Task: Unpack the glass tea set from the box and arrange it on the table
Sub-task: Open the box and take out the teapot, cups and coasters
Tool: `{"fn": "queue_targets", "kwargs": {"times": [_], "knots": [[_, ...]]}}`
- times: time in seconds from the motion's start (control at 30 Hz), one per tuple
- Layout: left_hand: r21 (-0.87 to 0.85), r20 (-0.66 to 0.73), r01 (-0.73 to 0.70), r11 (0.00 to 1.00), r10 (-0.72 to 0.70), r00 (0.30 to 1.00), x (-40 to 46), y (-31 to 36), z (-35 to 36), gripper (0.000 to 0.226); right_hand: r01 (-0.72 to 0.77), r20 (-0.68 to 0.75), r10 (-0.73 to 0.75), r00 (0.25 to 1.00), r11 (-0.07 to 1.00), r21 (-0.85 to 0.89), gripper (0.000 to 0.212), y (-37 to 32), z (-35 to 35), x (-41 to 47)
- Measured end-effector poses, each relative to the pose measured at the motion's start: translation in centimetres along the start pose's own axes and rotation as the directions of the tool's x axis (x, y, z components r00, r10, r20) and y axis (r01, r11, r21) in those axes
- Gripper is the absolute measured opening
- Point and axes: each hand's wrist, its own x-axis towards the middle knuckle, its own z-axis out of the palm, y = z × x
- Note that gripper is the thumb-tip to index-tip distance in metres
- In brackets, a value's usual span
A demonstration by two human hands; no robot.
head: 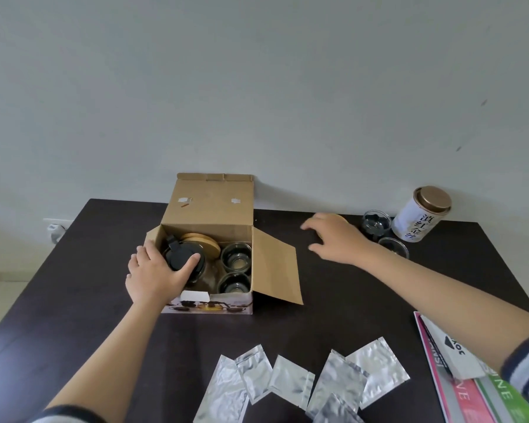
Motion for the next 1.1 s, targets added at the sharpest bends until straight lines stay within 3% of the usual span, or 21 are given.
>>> {"fn": "queue_targets", "kwargs": {"times": [0.1, 0.2, 0.3, 0.4, 0.6, 0.87, 1.1], "knots": [[-0.006, 0.001, -0.014, 1.0, 0.014, 1.0, 0.0, -0.1, -0.1, 0.121, 0.134, -0.045, -0.127, 0.991, 0.968, 0.211, 0.041, -7.0, 0.2, 1.3], [-0.022, -0.002, -0.025, 0.999, 0.025, 1.0, -0.1, -0.2, 0.0, 0.118, 0.233, 0.074, -0.258, 0.963, 0.941, 0.247, 0.043, -11.9, 1.5, 3.1], [-0.031, -0.007, -0.031, 0.999, 0.031, 0.999, -0.1, -0.2, 0.0, 0.116, 0.299, 0.28, -0.308, 0.909, 0.951, 0.076, 0.047, -14.5, 3.4, 5.3], [-0.044, -0.013, -0.035, 0.998, 0.035, 0.999, -0.2, -0.3, 0.0, 0.115, 0.38, 0.434, -0.28, 0.856, 0.911, -0.162, 0.035, -15.8, 5.4, 6.8], [-0.047, -0.026, -0.051, 0.998, 0.05, 0.998, 0.1, -0.4, 0.4, 0.115, 0.438, 0.538, -0.177, 0.824, 0.801, -0.408, 0.035, -15.6, 7.3, 7.8], [-0.062, -0.029, -0.045, 0.997, 0.043, 0.999, 0.3, -0.3, 0.6, 0.115, 0.497, 0.579, -0.174, 0.796, 0.733, -0.464, 0.062, -15.0, 8.2, 8.8], [-0.062, -0.046, -0.044, 0.997, 0.041, 0.998, 0.3, -0.4, 0.6, 0.115, 0.596, 0.576, -0.284, 0.767, 0.65, -0.472, 0.053, -15.2, 8.1, 8.6]]}}
